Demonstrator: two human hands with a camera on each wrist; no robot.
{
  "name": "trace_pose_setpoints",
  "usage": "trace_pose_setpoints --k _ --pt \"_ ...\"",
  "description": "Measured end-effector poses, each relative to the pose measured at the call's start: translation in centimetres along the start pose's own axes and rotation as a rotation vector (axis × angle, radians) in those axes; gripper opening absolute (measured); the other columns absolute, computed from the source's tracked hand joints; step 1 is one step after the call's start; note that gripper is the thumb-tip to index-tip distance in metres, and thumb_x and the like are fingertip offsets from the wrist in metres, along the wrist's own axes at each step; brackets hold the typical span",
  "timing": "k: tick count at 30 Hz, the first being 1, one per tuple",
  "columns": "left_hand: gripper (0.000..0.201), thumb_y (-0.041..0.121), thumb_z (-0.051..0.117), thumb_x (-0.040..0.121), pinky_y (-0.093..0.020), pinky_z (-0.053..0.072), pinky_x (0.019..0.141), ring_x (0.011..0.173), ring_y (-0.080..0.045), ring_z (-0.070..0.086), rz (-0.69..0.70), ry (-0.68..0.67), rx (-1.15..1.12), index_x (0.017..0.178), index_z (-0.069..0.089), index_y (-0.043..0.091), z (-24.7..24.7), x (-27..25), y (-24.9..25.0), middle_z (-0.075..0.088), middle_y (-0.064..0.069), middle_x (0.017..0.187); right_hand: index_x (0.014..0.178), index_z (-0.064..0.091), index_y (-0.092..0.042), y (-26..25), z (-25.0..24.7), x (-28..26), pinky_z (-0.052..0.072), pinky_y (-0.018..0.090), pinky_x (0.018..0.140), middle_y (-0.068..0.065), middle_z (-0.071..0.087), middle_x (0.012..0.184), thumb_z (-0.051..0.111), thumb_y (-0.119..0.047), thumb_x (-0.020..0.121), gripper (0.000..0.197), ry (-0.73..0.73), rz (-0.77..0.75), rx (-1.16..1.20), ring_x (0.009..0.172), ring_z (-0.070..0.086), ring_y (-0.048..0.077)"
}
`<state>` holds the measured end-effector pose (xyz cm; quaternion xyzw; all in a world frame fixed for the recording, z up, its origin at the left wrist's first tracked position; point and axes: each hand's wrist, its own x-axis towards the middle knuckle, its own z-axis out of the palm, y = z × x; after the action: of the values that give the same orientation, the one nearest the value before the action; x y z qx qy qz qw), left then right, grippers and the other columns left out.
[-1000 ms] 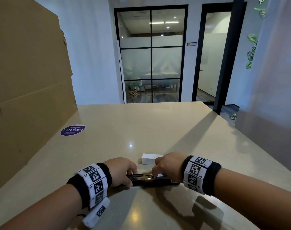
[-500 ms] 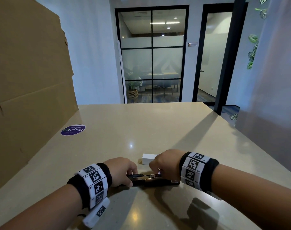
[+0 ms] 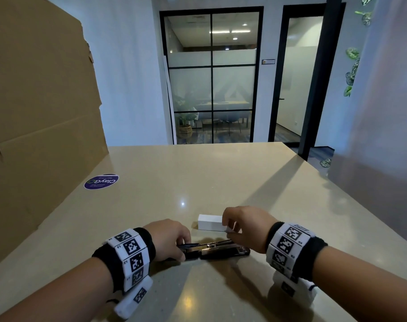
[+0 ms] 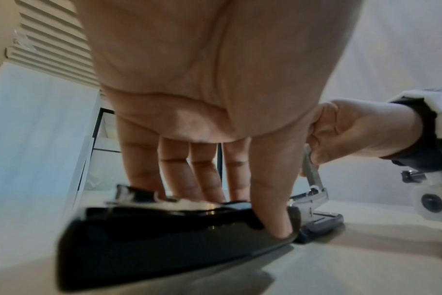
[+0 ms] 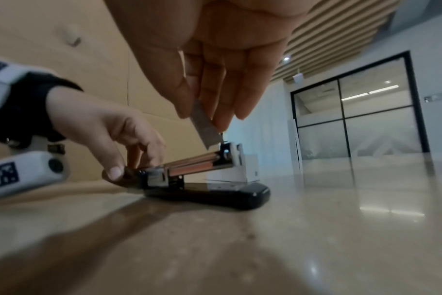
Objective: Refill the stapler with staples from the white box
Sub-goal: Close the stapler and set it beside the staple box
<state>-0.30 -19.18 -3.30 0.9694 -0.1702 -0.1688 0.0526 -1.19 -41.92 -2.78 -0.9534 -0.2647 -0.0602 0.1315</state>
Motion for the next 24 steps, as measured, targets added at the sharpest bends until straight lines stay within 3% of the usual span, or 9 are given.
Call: trace_pose_setpoints --k 4,7,10,14,24 --pt "0.028 0.034 0.07 0.079 -0.031 0.047 0.081 0.096 -0.014 0.06 0.003 -0.009 0.005 0.106 0.067 0.031 0.0 0.0 0.1 0.067 0.008 0.108 0.1 0.062 -0.022 -0.1 0.0 -0.3 0.055 0.031 0.081 -0.007 0.072 0.098 0.062 -0.018 0.083 0.017 0.046 -0.004 0.107 0.088 0.069 0.015" --pt "0.028 0.034 0.07 0.078 -0.029 0.046 0.08 0.095 -0.013 0.059 0.003 -0.011 0.002 0.106 0.066 0.032 -0.1 0.0 0.1 0.066 0.009 0.108 0.107 0.065 -0.022 -0.7 0.3 0.1 0.047 0.024 0.08 -0.001 0.068 0.11 0.055 -0.019 0.089 0.021 -0.046 -0.055 -0.015 0.098 0.065 0.021" --pt "0.029 0.034 0.07 0.079 -0.029 0.046 0.079 0.096 -0.014 0.059 0.002 -0.011 0.003 0.107 0.066 0.032 -0.1 0.0 0.1 0.066 0.009 0.109 0.111 0.066 -0.023 -1.0 0.9 0.7 0.04 0.025 0.077 0.003 0.064 0.116 0.051 -0.018 0.09 0.025 -0.163 -0.074 -0.158 0.106 0.06 0.026" --pt "0.028 0.034 0.07 0.079 -0.028 0.046 0.078 0.096 -0.014 0.06 0.005 -0.012 -0.008 0.107 0.066 0.032 0.0 0.1 0.0 0.065 0.011 0.104 0.112 0.065 -0.023 -0.9 1.1 1.0 0.046 0.03 0.085 0.006 0.065 0.116 0.052 -0.018 0.09 0.027 -0.231 -0.055 -0.21 0.109 0.059 0.028" --pt "0.028 0.032 0.07 0.08 -0.029 0.046 0.079 0.096 -0.014 0.06 0.016 -0.009 -0.013 0.107 0.067 0.032 -0.1 0.1 -0.1 0.066 0.009 0.107 0.109 0.069 -0.021 -1.0 1.7 1.7 0.051 0.035 0.089 0.008 0.066 0.111 0.054 -0.016 0.088 0.026 -0.298 -0.069 -0.199 0.105 0.06 0.03"
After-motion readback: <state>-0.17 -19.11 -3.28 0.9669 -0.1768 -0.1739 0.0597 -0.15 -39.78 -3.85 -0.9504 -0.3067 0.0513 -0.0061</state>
